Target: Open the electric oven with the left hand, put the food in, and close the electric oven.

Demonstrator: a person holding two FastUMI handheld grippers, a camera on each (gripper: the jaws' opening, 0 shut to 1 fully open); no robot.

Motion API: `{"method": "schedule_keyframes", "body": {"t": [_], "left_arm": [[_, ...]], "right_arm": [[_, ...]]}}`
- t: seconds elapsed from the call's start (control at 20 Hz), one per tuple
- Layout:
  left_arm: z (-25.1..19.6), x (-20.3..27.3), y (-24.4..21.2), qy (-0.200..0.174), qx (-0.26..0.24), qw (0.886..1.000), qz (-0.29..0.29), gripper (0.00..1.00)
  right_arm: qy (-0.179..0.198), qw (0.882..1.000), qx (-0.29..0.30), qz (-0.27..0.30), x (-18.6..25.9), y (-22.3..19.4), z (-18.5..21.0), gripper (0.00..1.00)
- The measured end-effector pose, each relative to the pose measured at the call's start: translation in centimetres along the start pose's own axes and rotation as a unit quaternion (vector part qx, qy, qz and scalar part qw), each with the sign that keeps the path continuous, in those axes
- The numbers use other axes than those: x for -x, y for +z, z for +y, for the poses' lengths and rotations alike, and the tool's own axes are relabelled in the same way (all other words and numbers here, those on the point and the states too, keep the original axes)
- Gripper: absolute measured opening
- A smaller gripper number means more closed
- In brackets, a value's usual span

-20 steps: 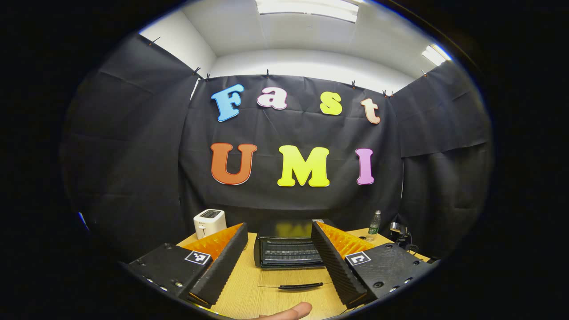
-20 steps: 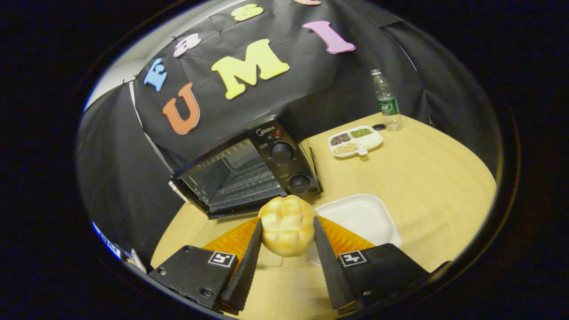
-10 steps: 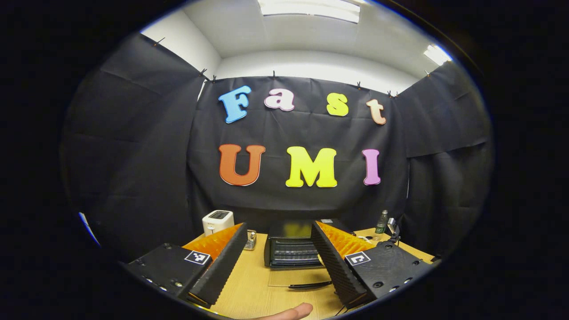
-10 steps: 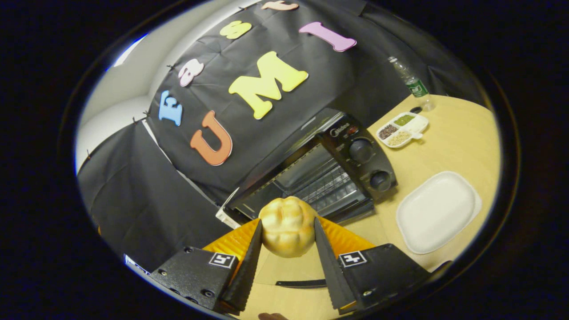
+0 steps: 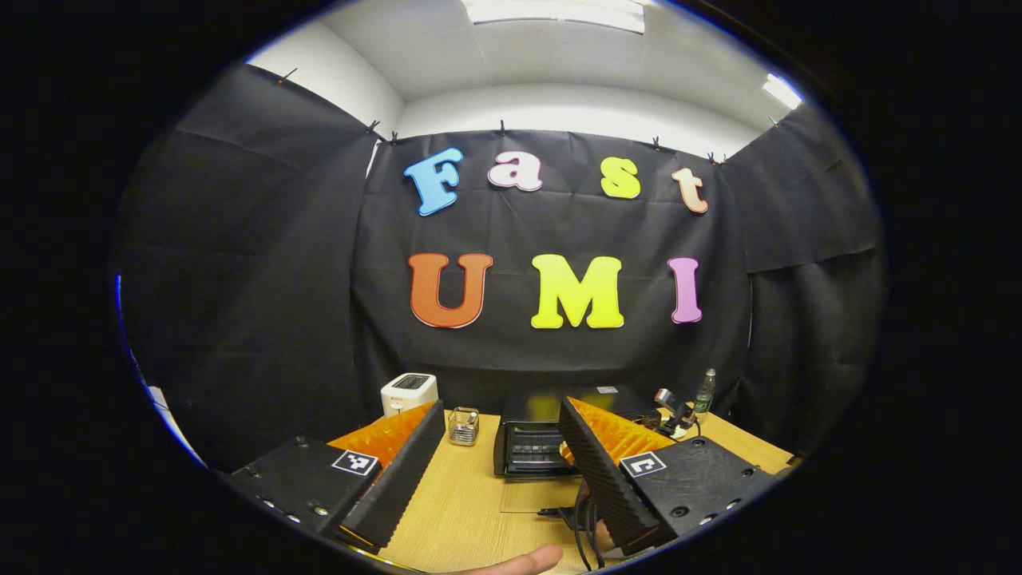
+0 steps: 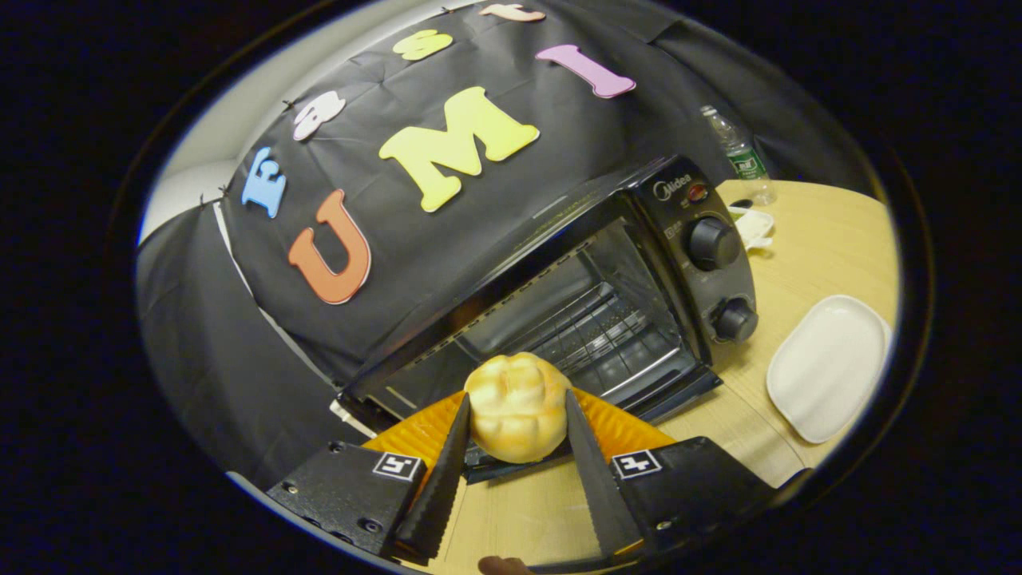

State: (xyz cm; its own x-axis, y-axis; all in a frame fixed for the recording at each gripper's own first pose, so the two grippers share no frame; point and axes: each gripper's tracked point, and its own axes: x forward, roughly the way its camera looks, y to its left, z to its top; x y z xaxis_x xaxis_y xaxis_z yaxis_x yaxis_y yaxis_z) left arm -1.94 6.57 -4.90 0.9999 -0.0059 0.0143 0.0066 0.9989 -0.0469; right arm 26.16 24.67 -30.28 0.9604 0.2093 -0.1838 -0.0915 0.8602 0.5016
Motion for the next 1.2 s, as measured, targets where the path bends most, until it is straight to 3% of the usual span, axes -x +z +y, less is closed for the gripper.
{"method": "schedule_keyframes", "body": {"t": [0.05,0.2,0.25,0.65,0.7,0.75,0.8,1.2], "left_arm": [[0.1,-0.1,-0.2,-0.001,0.001,1.0,0.003,0.94],[0.1,-0.6,-1.0,-0.006,0.008,1.0,0.014,0.94],[0.2,-0.8,-1.3,-0.006,0.005,1.0,0.017,0.94],[0.2,-1.8,-2.8,-0.013,0.009,0.999,0.034,0.94],[0.2,-2.0,-3.1,-0.014,0.011,0.999,0.038,0.94],[0.2,-2.0,-3.3,-0.015,0.012,0.999,0.04,0.94],[0.2,-2.0,-3.3,-0.014,0.012,0.999,0.041,0.94],[0.7,-2.3,-4.4,-0.006,0.023,0.998,0.053,0.94]], "right_arm": [[-0.008,1.0,0.014,-0.008,-1.0,0.3,0.0,0.74],[-0.021,0.999,0.027,-0.003,-3.8,0.3,-0.2,0.71],[-0.03,0.999,0.044,-0.006,-4.6,0.6,-0.5,0.75],[-0.047,0.985,0.161,-0.03,-7.8,1.8,-0.9,0.75],[-0.048,0.984,0.171,-0.027,-7.8,1.6,-0.9,0.75],[-0.042,0.983,0.177,-0.02,-7.8,1.4,-0.6,0.92],[-0.04,0.983,0.179,-0.014,-7.5,1.0,-0.4,0.95],[-0.027,0.981,0.192,-0.001,-2.0,2.3,-0.4,0.96]]}}
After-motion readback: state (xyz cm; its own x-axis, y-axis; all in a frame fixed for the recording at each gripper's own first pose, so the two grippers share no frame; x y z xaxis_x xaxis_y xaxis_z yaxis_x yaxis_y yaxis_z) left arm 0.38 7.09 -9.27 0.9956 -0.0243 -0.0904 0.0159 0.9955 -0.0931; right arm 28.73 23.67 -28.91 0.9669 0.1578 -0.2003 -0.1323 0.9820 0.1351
